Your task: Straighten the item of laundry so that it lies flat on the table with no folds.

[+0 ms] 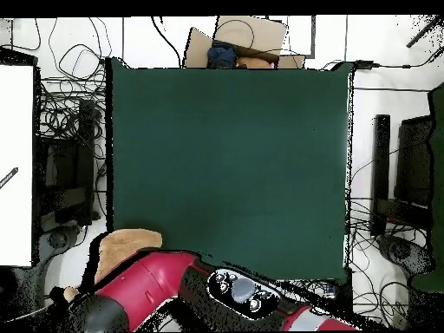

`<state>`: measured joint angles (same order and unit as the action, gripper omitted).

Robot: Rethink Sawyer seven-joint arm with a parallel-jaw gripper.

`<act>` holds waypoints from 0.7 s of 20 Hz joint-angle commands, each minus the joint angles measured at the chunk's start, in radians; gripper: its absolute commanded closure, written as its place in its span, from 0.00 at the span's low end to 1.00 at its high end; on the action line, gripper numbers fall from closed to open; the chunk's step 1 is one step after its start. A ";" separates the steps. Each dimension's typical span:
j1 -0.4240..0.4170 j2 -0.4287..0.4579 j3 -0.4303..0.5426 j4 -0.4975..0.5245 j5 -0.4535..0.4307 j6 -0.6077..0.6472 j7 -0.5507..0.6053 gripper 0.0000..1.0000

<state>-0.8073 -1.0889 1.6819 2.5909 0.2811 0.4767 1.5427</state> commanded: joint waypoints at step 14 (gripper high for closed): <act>0.255 0.405 -0.565 0.013 -0.119 -0.363 0.035 1.00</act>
<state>-0.6434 -0.9161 1.4961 2.5873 0.2631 0.2612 1.5427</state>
